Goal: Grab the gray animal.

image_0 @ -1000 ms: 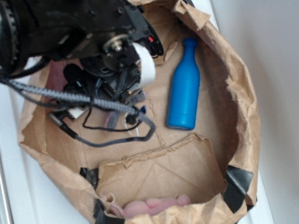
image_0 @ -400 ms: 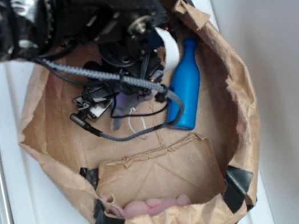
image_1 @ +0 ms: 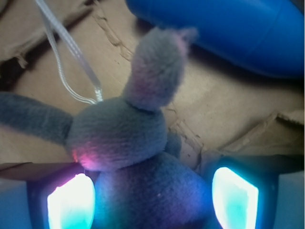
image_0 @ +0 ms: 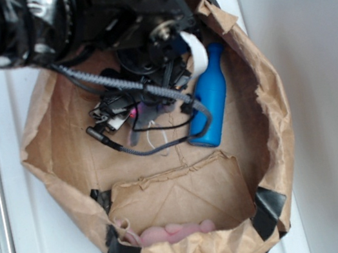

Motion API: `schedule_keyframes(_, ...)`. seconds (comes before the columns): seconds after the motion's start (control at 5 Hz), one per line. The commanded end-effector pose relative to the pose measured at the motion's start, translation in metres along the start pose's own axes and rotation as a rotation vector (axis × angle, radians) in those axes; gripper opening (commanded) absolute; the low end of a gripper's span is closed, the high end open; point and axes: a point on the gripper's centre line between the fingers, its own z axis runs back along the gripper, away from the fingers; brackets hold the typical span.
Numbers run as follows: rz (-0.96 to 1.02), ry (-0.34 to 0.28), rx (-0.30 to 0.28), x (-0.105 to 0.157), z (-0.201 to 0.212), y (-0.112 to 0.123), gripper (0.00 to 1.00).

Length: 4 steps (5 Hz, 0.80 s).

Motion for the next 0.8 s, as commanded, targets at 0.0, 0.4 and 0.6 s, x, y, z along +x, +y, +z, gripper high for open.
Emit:
schedule_keyframes(0.0, -0.009, 0.056, 0.094, 0.007, -0.02, -0.011, 0.0)
schedule_keyframes(0.4, 0.01, 0.079, 0.111, 0.002, -0.019, -0.015, 0.0)
schedule_keyframes(0.6, 0.084, 0.108, 0.046, 0.003, -0.001, -0.015, 0.0)
